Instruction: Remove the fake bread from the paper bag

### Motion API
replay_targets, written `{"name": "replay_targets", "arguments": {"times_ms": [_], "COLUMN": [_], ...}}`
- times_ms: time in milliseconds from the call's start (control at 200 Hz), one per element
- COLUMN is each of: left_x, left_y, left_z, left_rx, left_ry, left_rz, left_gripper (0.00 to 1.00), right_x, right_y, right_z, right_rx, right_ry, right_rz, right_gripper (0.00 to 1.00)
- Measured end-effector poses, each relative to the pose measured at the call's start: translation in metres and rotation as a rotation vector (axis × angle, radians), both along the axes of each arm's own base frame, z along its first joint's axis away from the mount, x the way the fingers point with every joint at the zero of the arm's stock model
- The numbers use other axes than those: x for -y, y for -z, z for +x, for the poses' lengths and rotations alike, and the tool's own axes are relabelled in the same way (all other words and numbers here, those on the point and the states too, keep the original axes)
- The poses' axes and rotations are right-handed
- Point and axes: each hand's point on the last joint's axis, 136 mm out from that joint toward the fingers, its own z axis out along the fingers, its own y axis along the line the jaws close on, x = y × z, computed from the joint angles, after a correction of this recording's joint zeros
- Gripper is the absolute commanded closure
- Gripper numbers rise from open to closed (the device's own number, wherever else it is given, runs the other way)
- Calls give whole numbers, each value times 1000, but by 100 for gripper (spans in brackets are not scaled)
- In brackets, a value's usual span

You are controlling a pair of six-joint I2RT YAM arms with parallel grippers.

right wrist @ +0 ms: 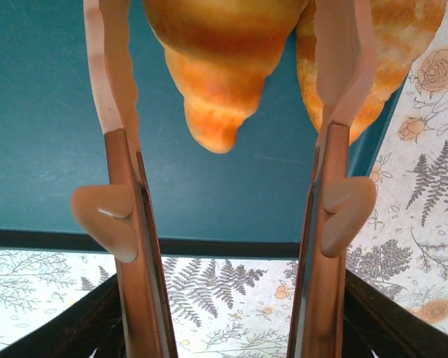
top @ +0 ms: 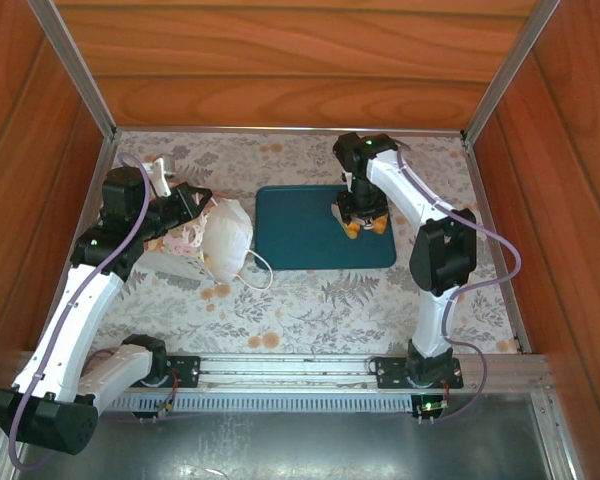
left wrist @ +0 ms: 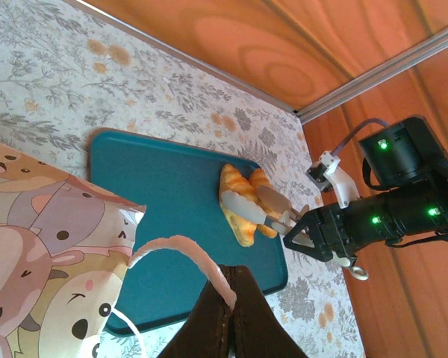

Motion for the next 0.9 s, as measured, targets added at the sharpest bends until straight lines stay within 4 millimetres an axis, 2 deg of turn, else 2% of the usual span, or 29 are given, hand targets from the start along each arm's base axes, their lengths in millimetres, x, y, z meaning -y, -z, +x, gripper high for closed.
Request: {"name": "replay_targets", "arguments": {"times_ms": [240, 435, 620, 730, 900], "left_x": [0, -1, -3, -4, -6], "left_y": [0, -1, -4, -6, -5], "left_z": [0, 0, -1, -2, -6], "left_rx": [1, 6, 18, 23, 19], "left_ry": [-1, -4, -14, -17, -24], "left_rz": [0, 1, 3, 3, 10], "left_gripper": [100, 100, 100, 100, 100], "right_x": [-1, 1, 0, -3, -11], "right_y": [-30, -62, -96, -102, -95], "right_z": [-7, -14, -28, -38, -59], "right_rx": [89, 219, 363, 413, 431], "right_ry": [-21, -24, -34, -41, -52], "right_rz": [69, 137, 252, 328, 442], "right_gripper": [36, 39, 40, 41, 41]}}
